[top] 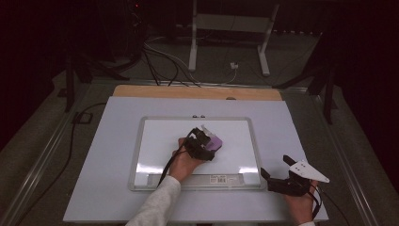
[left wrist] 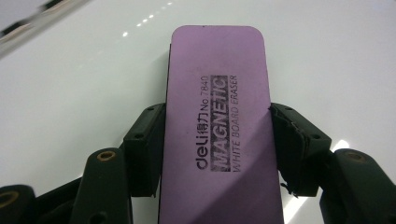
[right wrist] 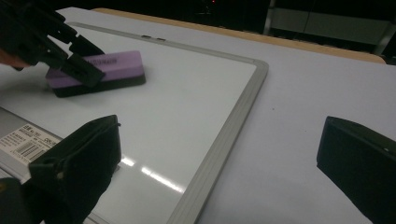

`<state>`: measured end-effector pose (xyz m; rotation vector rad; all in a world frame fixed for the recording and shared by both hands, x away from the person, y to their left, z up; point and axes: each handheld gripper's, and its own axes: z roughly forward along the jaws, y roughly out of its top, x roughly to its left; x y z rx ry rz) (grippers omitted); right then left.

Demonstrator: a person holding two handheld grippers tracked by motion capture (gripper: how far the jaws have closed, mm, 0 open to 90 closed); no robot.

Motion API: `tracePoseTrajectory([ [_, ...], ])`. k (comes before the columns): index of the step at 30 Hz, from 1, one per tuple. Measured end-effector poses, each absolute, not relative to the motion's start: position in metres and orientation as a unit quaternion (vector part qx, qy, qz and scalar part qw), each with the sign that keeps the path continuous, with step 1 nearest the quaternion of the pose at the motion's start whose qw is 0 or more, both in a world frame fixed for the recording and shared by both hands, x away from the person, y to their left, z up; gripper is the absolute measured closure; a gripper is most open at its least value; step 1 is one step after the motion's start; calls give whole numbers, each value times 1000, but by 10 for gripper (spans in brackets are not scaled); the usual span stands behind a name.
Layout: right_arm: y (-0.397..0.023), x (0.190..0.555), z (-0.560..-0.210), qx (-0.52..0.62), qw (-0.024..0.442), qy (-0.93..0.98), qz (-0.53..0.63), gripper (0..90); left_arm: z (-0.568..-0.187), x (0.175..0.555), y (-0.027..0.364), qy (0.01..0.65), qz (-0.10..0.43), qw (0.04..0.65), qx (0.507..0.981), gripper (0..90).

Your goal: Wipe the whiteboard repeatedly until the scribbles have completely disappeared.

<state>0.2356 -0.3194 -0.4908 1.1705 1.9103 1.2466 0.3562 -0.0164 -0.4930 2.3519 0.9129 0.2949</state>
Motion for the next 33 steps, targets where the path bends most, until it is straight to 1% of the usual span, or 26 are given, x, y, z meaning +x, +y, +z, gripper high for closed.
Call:
tracePoseTrajectory([
  [3,-320,236,-491,438,285,714,466,2,-492,348,-25,321,106,296,893,418],
  [5,-320,236,-491,438,285,714,466,2,-492,349,-25,323,103,295,893,418],
  [8,-321,235,-491,438,286,713,467,2,-492,354,-21,338,111,293,888,418],
  [13,-322,235,-490,440,284,712,467,2,-493,370,-4,381,134,285,869,418],
  [17,-321,235,-490,439,286,713,467,2,-494,379,7,414,137,284,854,418],
  [19,-321,235,-490,439,286,713,467,2,-493,377,5,411,141,280,856,418],
  [21,-321,236,-491,439,286,713,466,2,-493,373,1,400,132,284,861,418],
  [25,-320,236,-491,438,285,714,466,2,-493,357,-17,354,116,293,881,417],
  [27,-320,236,-491,439,285,714,466,2,-493,354,-21,344,115,295,884,417],
  [29,-320,236,-491,441,283,713,466,2,-493,355,-21,348,113,297,882,417],
  [33,-320,237,-490,439,286,712,467,2,-493,366,-11,372,132,289,872,417],
])
